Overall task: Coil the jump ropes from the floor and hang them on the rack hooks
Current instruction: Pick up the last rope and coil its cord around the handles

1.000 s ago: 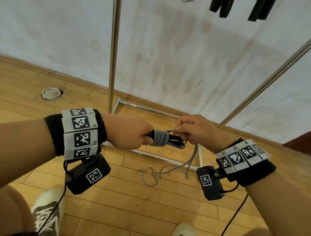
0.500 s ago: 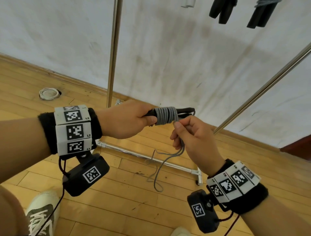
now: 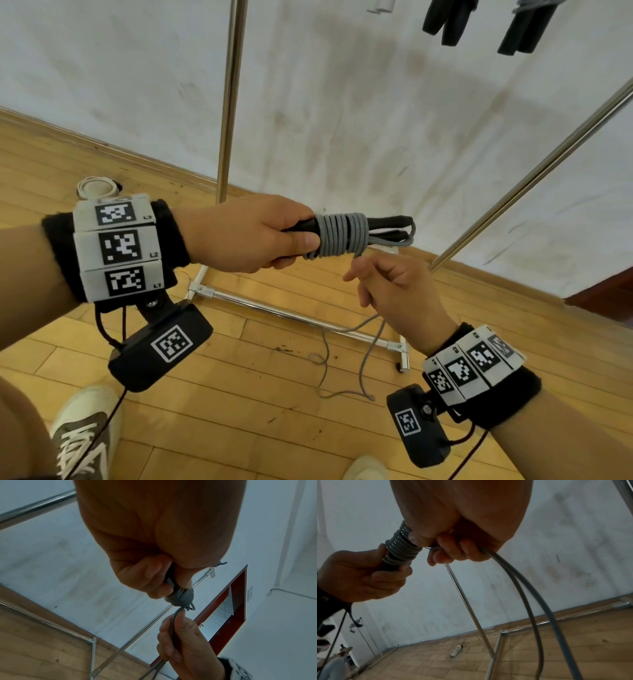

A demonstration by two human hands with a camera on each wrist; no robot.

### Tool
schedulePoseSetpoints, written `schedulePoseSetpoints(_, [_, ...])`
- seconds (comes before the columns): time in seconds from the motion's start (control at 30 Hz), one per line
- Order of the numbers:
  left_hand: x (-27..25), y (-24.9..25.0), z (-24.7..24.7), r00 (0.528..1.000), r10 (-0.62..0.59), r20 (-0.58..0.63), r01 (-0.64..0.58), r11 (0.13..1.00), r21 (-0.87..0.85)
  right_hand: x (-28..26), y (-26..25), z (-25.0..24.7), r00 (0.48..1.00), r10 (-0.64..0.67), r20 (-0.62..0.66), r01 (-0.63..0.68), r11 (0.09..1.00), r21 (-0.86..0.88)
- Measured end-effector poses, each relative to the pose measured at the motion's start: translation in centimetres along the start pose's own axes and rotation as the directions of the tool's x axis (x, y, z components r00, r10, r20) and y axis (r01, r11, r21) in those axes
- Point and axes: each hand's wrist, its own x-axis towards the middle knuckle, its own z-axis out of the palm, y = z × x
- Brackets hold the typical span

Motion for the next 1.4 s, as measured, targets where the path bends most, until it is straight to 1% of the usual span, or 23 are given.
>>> schedulePoseSetpoints(0.1, [-0.4, 0.1, 0.0, 0.998, 0.032, 0.058, -0.033, 0.999, 0.02, 0.1, 0.4, -0.3, 0.991, -0.08, 0.109, 0.093, 0.988, -0.124])
schedulePoseSetpoints(0.13, [-0.5, 0.1, -0.1, 0.997, 0.029, 0.075, -0.032, 0.999, 0.031, 0.3, 0.6, -0.4, 0.985, -0.09, 0.146, 0.112, 0.982, -0.152])
schedulePoseSetpoints(0.17, [-0.6, 0.1, 0.0, 0.995, 0.026, 0.098, -0.031, 0.999, 0.044, 0.4, 0.8, -0.5, 0.982, -0.073, 0.175, 0.102, 0.982, -0.159])
schedulePoseSetpoints(0.23, [-0.7, 0.1, 0.1, 0.987, 0.027, 0.156, -0.035, 0.998, 0.053, 0.7, 1.2, -0.9, 0.974, 0.011, 0.226, 0.021, 0.99, -0.138])
schedulePoseSetpoints(0.27, [-0.8, 0.1, 0.2, 0.981, 0.033, 0.189, -0.043, 0.998, 0.051, 0.7, 1.3, -1.1, 0.962, 0.063, 0.265, -0.024, 0.989, -0.148])
schedulePoseSetpoints(0.33, [-0.9, 0.3, 0.4, 0.97, 0.04, 0.241, -0.059, 0.996, 0.073, 0.6, 1.5, -1.6, 0.926, 0.159, 0.343, -0.079, 0.969, -0.234])
schedulePoseSetpoints(0.4, [-0.9, 0.4, 0.8, 0.959, 0.028, 0.281, -0.064, 0.991, 0.12, 0.8, 1.6, -1.9, 0.891, 0.212, 0.402, -0.073, 0.939, -0.335])
schedulePoseSetpoints(0.47, [-1.0, 0.2, 1.4, 0.95, -0.002, 0.314, -0.061, 0.98, 0.191, 1.1, 1.7, -2.1, 0.907, 0.166, 0.387, -0.013, 0.93, -0.367])
schedulePoseSetpoints(0.53, [-0.8, 0.1, 2.0, 0.944, -0.033, 0.328, -0.067, 0.955, 0.288, 1.5, 1.8, -2.1, 0.933, 0.169, 0.319, -0.062, 0.945, -0.32])
schedulePoseSetpoints(0.6, [-0.6, -0.1, 2.3, 0.949, -0.049, 0.311, -0.064, 0.938, 0.342, 1.8, 1.7, -2.3, 0.947, 0.148, 0.285, -0.069, 0.961, -0.269])
schedulePoseSetpoints(0.67, [-0.4, -0.5, 2.2, 0.954, -0.066, 0.294, -0.051, 0.926, 0.375, 2.0, 1.3, -2.6, 0.958, 0.144, 0.247, -0.079, 0.964, -0.253])
schedulePoseSetpoints(0.8, [0.1, -1.1, 2.2, 0.959, -0.127, 0.254, -0.011, 0.878, 0.478, 2.4, -0.1, -2.7, 0.972, 0.132, 0.193, -0.078, 0.961, -0.266])
schedulePoseSetpoints(0.9, [0.6, -1.2, 2.3, 0.972, -0.131, 0.193, 0.005, 0.84, 0.543, 2.4, -1.0, -2.1, 0.979, 0.123, 0.161, -0.083, 0.969, -0.231])
schedulePoseSetpoints(0.97, [0.9, -1.4, 2.1, 0.985, -0.112, 0.131, 0.02, 0.83, 0.557, 2.3, -1.4, -1.9, 0.983, 0.135, 0.127, -0.112, 0.979, -0.17])
schedulePoseSetpoints(1.03, [1.1, -1.5, 1.7, 0.995, -0.086, 0.057, 0.042, 0.841, 0.539, 2.2, -1.7, -1.8, 0.98, 0.179, 0.092, -0.175, 0.983, -0.052])
schedulePoseSetpoints(1.13, [1.1, -1.6, 0.9, 0.998, -0.045, -0.043, 0.06, 0.871, 0.487, 2.1, -2.0, -1.6, 0.963, 0.258, 0.081, -0.268, 0.952, 0.148])
schedulePoseSetpoints(1.23, [1.0, -1.7, 0.4, 0.994, 0.001, -0.111, 0.049, 0.895, 0.443, 1.7, -2.1, -1.3, 0.957, 0.265, 0.116, -0.288, 0.906, 0.311])
schedulePoseSetpoints(1.3, [1.0, -1.7, 0.3, 0.988, 0.012, -0.155, 0.052, 0.915, 0.4, 1.3, -1.9, -0.9, 0.956, 0.25, 0.152, -0.289, 0.888, 0.357])
schedulePoseSetpoints(1.4, [0.9, -1.5, 0.4, 0.981, 0.008, -0.195, 0.054, 0.949, 0.311, 0.8, -1.6, -0.4, 0.951, 0.247, 0.184, -0.299, 0.884, 0.36])
